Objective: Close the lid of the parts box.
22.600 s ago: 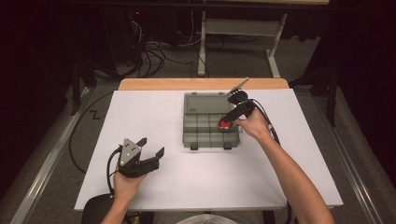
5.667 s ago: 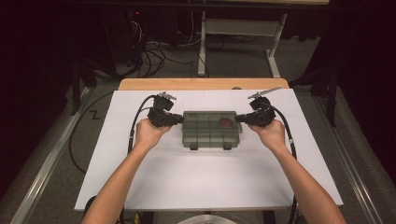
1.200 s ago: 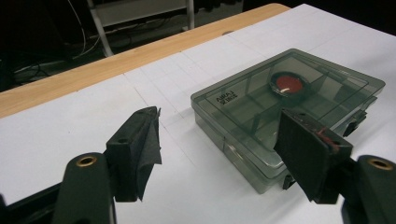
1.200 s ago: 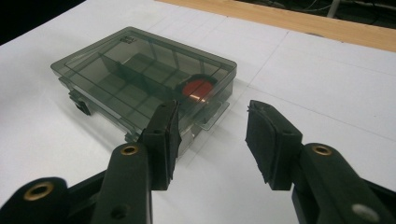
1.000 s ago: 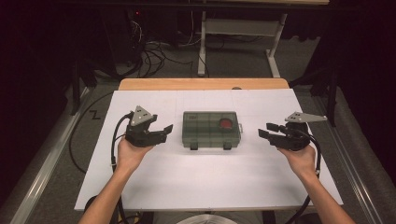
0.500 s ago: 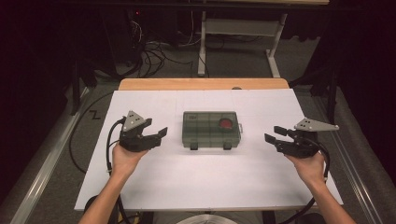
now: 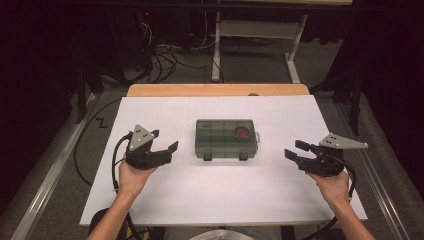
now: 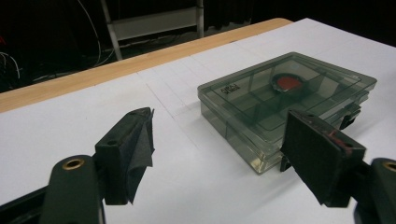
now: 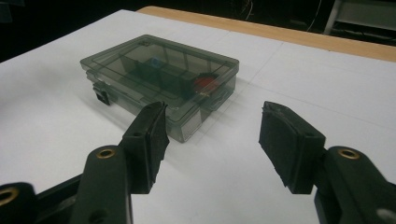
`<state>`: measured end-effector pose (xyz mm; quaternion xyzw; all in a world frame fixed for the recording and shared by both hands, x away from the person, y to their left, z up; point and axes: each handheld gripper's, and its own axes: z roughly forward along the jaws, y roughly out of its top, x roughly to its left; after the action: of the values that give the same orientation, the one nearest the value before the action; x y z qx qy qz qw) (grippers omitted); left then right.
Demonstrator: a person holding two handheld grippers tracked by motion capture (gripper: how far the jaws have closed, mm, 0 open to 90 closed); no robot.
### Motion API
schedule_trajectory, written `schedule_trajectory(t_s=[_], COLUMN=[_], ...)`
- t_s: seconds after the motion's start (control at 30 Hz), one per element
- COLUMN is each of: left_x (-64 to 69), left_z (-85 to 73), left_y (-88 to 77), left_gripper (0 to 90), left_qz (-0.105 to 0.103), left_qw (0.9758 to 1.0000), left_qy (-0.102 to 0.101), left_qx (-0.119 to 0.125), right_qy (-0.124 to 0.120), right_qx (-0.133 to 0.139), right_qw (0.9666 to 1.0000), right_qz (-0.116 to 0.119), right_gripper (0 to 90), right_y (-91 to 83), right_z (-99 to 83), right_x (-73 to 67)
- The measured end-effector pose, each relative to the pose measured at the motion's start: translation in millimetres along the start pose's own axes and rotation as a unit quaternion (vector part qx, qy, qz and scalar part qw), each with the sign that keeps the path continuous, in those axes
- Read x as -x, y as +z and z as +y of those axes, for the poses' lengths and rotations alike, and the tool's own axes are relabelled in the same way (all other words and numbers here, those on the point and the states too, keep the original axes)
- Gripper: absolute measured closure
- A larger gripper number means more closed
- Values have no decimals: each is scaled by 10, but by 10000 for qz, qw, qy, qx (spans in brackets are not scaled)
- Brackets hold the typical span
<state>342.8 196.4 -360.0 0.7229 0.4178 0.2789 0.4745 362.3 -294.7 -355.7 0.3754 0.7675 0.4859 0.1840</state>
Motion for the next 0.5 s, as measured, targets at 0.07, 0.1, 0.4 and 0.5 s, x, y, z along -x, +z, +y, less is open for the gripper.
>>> schedule_trajectory(t_s=[0.07, 0.1, 0.4, 0.5], left_x=[9, 12, 30, 40], left_z=[-35, -53, -163, -183], left_y=[0, 0, -3, -6], left_gripper=[255, 255, 255, 255], left_qz=[16, 12, 38, 42], left_qw=[10000, 10000, 10000, 10000], left_qy=[-8, -18, -61, -50], left_qx=[-4, -13, -31, -17], right_qy=[15, 19, 52, 90], right_qx=[13, 24, 177, 211], right_qw=[10000, 10000, 9998, 9997], right_qz=[2, 10, 69, 93], right_gripper=[421, 414, 393, 390], right_y=[-4, -7, -23, -22], right_z=[-22, -34, -120, -152], right_x=[-8, -9, -36, -35])
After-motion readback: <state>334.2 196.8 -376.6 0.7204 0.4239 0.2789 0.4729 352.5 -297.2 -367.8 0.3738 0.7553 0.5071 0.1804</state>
